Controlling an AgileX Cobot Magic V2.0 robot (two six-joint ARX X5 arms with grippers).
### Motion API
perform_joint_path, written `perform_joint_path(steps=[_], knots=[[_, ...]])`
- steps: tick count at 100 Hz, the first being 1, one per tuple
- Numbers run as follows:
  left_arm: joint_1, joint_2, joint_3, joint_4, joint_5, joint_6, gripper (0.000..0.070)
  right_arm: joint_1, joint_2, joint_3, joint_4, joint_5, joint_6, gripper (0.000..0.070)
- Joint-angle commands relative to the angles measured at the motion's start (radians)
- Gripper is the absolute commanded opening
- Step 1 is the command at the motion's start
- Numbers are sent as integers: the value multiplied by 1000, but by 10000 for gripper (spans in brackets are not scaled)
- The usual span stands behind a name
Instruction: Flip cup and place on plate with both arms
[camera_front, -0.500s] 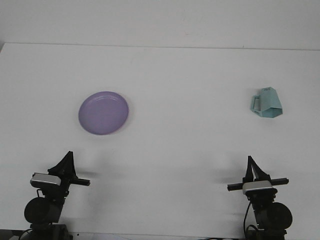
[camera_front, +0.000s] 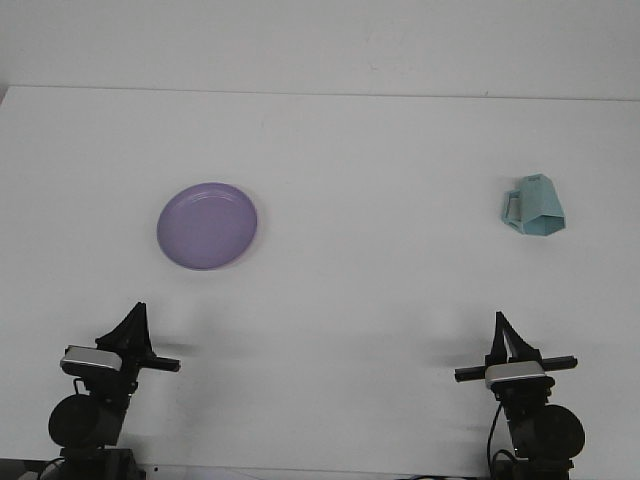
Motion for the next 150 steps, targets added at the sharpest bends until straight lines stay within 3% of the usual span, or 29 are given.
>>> perform_joint_path(steps=[1, 39, 47, 61, 67, 74, 87, 112, 127, 133, 143, 150], knots=[[-2, 0, -21, 10, -1, -3, 16, 2, 0, -3, 13, 3, -2, 0], [-2, 0, -21, 10, -1, -6, 16, 3, 0, -3, 24, -25, 32, 0], [-2, 0, -21, 9, -1, -6, 16, 3, 0, -3, 45, -27, 93, 0], [-2, 0, -21, 10, -1, -6, 16, 3, 0, -3, 78, -15, 289, 0], [-2, 0, -21, 11, -1, -6, 16, 2, 0, 0, 109, 15, 359, 0], [-2, 0, -21, 10, -1, -11, 16, 1, 2, 31, 98, 71, 386, 0], [-2, 0, -21, 10, -1, -22, 15, 0, 53, 148, 17, 172, 377, 0], [-2, 0, -21, 8, -1, -25, 11, -3, 359, 420, -4, 234, 179, 0], [-2, 0, -21, 6, -1, -25, 11, -43, 544, 497, 44, 266, 59, 1], [-2, 0, -21, 7, -1, -25, 12, -71, 605, 497, 85, 263, 26, 74], [-2, 0, -21, 8, -1, -25, 12, -135, 716, 497, 155, 217, 11, 397], [-2, 0, -21, 8, -1, -25, 12, -179, 787, 497, 206, 176, 6, 431]])
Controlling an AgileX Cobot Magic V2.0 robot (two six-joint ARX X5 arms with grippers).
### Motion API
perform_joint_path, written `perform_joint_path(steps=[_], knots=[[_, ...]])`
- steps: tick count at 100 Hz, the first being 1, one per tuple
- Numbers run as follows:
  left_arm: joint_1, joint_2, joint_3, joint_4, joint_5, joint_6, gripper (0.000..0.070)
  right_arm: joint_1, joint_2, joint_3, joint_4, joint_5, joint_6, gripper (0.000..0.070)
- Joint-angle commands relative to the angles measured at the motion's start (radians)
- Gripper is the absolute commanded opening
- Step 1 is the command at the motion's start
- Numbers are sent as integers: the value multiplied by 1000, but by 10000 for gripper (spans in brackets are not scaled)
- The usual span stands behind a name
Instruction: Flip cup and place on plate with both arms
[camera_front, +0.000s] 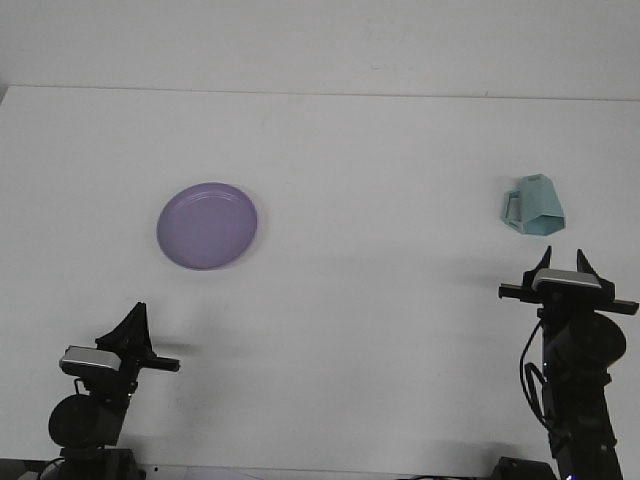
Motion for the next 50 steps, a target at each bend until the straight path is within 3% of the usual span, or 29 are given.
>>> perform_joint_path(steps=[1, 27, 38, 50], knots=[[-2, 0, -21, 9, -1, -2, 12, -41, 66, 5, 61, -35, -36, 430], [-2, 0, -21, 9, -1, -2, 12, -224, 388, 5, 314, -240, -105, 440], [-2, 0, -21, 9, -1, -2, 12, -277, 541, 5, 467, -280, -143, 556], [-2, 0, -21, 9, -1, -2, 12, -314, 701, 18, 621, -315, -187, 567]])
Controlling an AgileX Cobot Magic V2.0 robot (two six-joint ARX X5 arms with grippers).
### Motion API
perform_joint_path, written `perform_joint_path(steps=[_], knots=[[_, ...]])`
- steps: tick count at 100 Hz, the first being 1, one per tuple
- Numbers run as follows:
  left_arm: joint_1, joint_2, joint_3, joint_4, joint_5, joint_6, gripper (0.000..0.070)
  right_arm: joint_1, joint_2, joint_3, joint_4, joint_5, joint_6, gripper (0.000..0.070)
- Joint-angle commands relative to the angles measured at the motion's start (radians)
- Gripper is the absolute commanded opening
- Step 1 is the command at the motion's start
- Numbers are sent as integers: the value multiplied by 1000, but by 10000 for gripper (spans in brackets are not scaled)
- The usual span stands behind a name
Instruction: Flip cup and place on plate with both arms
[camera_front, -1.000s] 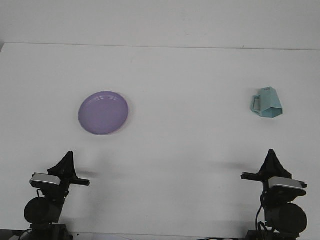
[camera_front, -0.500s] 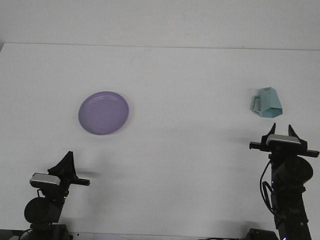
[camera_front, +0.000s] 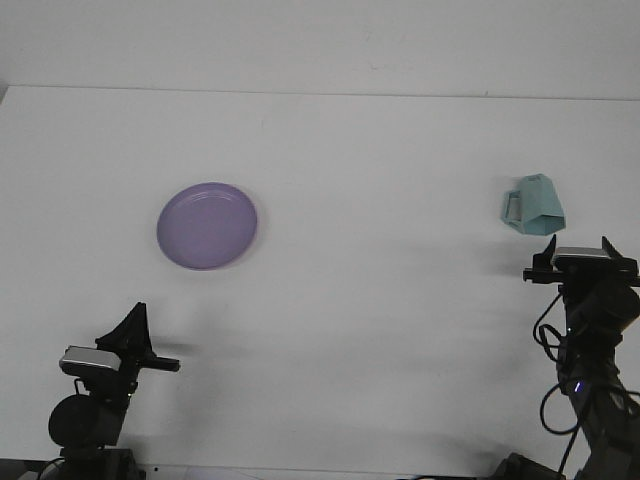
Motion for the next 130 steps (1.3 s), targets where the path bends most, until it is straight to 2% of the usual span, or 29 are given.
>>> perform_joint_path(steps=[1, 43, 74, 84, 91, 104, 111, 130], knots=[[-2, 0, -21, 9, -1, -2, 12, -21, 94, 22, 74, -28, -54, 567], [-2, 0, -21, 9, -1, -2, 12, -48, 466, 310, 59, -102, -161, 566], [-2, 0, -21, 9, -1, -1, 12, -49, 647, 496, 55, -220, -225, 561], [-2, 0, -21, 7, -1, -1, 12, -49, 685, 553, 32, -259, -227, 536], [-2, 0, -21, 2, -2, -1, 12, -49, 708, 596, -15, -306, -227, 464], [-2, 0, -21, -1, -2, -1, 12, -49, 720, 639, -60, -356, -226, 135], [-2, 0, -21, -2, -2, -1, 12, -46, 720, 644, -60, -355, -226, 20], [-2, 0, -21, -12, -2, -1, 12, -46, 719, 644, -58, -357, -190, 9]])
